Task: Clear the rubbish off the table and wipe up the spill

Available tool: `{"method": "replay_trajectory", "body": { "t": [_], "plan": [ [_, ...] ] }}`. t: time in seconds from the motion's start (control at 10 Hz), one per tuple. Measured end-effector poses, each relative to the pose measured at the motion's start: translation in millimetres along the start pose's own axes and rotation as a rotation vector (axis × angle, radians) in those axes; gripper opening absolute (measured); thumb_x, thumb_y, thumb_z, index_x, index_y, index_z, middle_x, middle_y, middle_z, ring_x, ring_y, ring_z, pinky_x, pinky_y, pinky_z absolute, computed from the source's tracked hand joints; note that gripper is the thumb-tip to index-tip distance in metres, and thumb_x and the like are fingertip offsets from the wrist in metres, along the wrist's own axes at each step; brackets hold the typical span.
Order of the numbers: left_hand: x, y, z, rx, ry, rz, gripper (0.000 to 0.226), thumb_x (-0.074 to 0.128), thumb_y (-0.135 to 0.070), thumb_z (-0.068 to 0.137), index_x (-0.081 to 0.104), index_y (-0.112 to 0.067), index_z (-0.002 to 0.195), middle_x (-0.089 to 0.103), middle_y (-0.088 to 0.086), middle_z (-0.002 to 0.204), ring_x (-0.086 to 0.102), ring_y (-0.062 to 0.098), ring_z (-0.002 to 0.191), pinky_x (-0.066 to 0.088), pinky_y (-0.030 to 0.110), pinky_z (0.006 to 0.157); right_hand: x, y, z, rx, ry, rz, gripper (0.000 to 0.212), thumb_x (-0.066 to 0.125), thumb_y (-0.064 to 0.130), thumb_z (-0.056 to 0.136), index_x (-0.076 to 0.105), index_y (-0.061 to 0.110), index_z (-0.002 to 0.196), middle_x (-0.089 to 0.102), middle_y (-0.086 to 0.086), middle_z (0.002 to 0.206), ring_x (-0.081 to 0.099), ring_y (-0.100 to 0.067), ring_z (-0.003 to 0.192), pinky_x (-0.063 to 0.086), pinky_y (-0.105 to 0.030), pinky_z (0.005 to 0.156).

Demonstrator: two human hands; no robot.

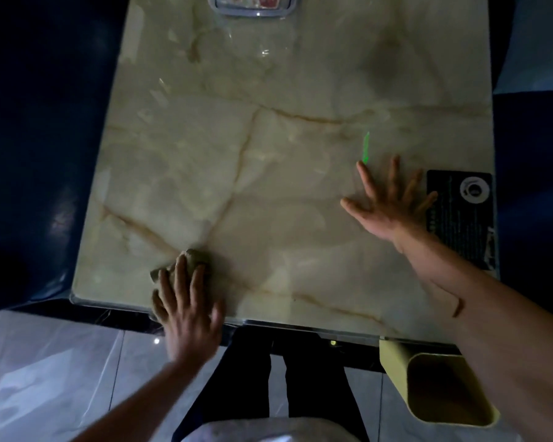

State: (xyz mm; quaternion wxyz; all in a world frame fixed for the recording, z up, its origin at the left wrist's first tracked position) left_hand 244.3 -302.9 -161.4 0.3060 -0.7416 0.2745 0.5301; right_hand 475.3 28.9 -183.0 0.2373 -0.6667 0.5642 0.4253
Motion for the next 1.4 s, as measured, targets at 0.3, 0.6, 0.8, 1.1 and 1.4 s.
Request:
{"method": "replay_trajectory", "body": {
  "t": [0.3,0.6,0.8,1.1,1.4],
  "plan": [
    [44,-187,-57,0.263,0.163,-0.011,0.08,0.035,-0.059,0.086,0.013,-0.022,0.153,0.0,0.017,0.162,-0.001,0.053,0.144,0.003,0.071,0.111,-8,4,5,-0.016,0.215,-0.085,0.086,0.025,0.087,0.072,-0.031,0.059,0.131,-0.045,-0.004,0.149,-0.034,-0.049,0.136,-0.009,-0.078,0.101],
    [74,-322,-49,1.349,0.296,0.184,0.065,0.043,-0.059,0.088,0.039,-0.025,0.144,0.038,0.012,0.151,0.02,0.046,0.142,0.0,0.069,0.112,-8,3,7,-0.058,0.268,-0.075,0.091,0.027,0.089,0.069,-0.033,0.058,0.13,-0.048,-0.003,0.147,-0.039,-0.049,0.133,-0.014,-0.079,0.097],
    [46,-236,5,2.008,0.298,0.125,0.06,0.047,-0.047,0.085,0.044,-0.029,0.141,0.033,0.003,0.157,0.015,0.039,0.148,0.013,0.062,0.115,-6,2,5,-0.088,0.272,-0.055,0.089,0.029,0.086,0.073,-0.034,0.058,0.129,-0.05,-0.004,0.146,-0.041,-0.049,0.131,-0.016,-0.078,0.096],
    [-3,-146,143,1.451,0.046,0.349,0.07,0.042,-0.055,0.087,0.022,-0.034,0.15,0.005,-0.004,0.162,0.007,0.034,0.149,0.009,0.054,0.119,-4,0,7,-0.073,0.237,-0.069,0.088,0.029,0.085,0.074,-0.038,0.059,0.126,-0.051,-0.003,0.145,-0.041,-0.049,0.132,-0.015,-0.078,0.098],
    [11,-189,114,0.469,-0.081,0.062,0.065,0.023,-0.056,0.094,0.01,-0.032,0.153,0.004,0.005,0.164,0.0,0.042,0.148,0.004,0.066,0.114,-5,5,-7,-0.111,0.02,-0.045,0.081,0.021,0.088,0.071,-0.032,0.062,0.125,-0.036,-0.001,0.155,-0.03,-0.048,0.139,-0.012,-0.077,0.102]
  ]
}}
Point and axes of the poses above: each hand's wrist, its own z-axis towards the middle knuckle, its own x-axis out of the palm, y = z × x, the point moved 5 cm from there along z, towards the middle knuckle
